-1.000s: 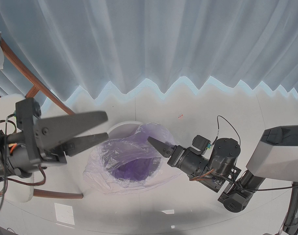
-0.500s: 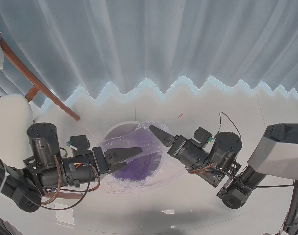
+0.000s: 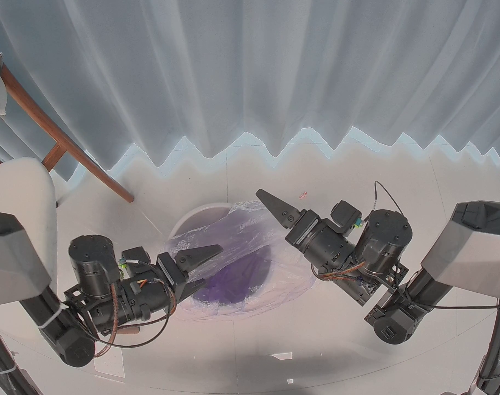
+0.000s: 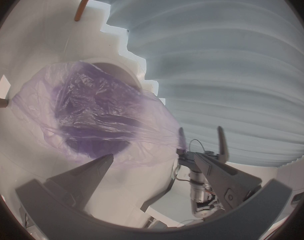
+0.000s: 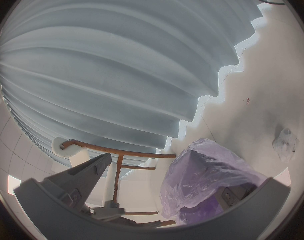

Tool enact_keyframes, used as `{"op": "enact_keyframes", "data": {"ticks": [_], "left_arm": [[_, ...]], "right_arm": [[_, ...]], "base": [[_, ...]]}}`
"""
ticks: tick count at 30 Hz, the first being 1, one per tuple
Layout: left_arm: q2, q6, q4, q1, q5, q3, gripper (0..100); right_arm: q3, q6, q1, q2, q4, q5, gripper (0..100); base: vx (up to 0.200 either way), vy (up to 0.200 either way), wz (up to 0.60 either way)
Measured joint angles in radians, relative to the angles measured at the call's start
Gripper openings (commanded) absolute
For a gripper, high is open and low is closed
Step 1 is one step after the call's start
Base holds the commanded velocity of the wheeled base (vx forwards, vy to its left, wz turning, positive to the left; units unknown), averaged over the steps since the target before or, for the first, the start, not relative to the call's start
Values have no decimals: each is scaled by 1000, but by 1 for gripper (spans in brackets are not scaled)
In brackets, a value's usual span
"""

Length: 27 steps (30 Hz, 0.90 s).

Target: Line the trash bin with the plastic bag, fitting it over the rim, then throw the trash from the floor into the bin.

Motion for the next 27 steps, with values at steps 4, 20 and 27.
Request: {"op": "enact_keyframes", "data": {"ticks": [4,20,27], "left_arm": [[105,-13,-64,-20,52,-5,100],[258,-74,-89,-5,150,-150,100],[190,-49,-89,36,147,-158,100]], "right_arm": [[-7,1,0,-1,0,-6,100],[-5,-2,3,0,0,-9,100],[-3,-6,2,-3,0,-8,100]], "base": [[0,0,0],[0,0,0],[0,0,0]]}}
